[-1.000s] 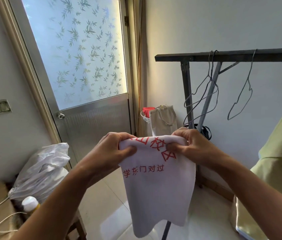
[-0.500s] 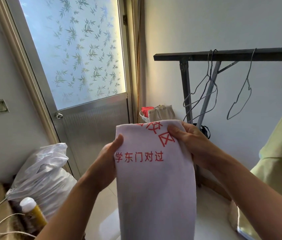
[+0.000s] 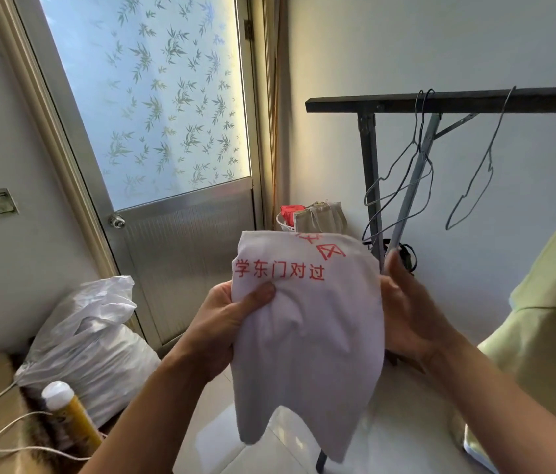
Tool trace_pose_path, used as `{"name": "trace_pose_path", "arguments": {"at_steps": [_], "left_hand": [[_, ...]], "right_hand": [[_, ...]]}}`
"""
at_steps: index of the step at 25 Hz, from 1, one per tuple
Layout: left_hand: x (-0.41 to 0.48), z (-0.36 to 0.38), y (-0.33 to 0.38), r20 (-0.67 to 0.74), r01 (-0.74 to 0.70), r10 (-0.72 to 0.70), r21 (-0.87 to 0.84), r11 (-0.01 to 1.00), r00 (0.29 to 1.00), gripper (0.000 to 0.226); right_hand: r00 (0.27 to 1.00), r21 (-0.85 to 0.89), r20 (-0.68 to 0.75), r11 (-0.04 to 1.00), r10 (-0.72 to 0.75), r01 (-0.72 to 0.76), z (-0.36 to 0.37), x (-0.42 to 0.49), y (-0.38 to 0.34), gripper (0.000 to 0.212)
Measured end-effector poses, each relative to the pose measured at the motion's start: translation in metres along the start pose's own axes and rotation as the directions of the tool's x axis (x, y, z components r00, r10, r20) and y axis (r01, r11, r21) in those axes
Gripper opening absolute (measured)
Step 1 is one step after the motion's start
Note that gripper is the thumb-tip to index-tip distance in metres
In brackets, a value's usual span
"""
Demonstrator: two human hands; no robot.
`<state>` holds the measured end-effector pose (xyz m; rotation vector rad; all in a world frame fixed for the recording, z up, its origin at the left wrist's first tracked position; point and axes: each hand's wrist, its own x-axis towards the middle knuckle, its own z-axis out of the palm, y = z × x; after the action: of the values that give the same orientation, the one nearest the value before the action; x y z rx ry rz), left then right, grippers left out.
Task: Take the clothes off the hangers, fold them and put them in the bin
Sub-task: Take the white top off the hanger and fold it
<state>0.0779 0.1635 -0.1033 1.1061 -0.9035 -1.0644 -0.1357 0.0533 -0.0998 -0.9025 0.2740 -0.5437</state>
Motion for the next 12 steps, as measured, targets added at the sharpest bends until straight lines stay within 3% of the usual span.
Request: {"name": "trace_pose_path", "arguments": {"at_steps": [3, 7, 10, 12], "left_hand": [[0.001, 0.001, 0.004, -0.009, 0.011, -0.011, 0.033, 0.999, 1.000, 0.030], [-0.001, -0.007, 0.007, 0.055, -0.003, 0.000, 0.055, 0.998, 0.998, 0.050], [0.000, -0.009, 0.005, -0.001, -0.113, 0.115, 0.136, 0.984, 0.993, 0.071], [-0.001, -0.007, 0.003, -0.023, -0.226, 0.239, 0.251, 0.941, 0.971, 0.068]], "right_hand": [[0.995, -0.115, -0.090, 0.992, 0.039, -0.050, -0.005, 0.002, 0.020, 0.071], [0.957, -0.219, -0.280, 0.976, -0.078, 0.016, -0.001, 0.007, 0.013, 0.046], [0.921, -0.337, -0.354, 0.941, -0.163, 0.037, 0.007, 0.009, 0.004, 0.030], [0.887, -0.408, -0.418, 0.913, -0.198, 0.012, 0.011, 0.011, 0.001, 0.023]]}}
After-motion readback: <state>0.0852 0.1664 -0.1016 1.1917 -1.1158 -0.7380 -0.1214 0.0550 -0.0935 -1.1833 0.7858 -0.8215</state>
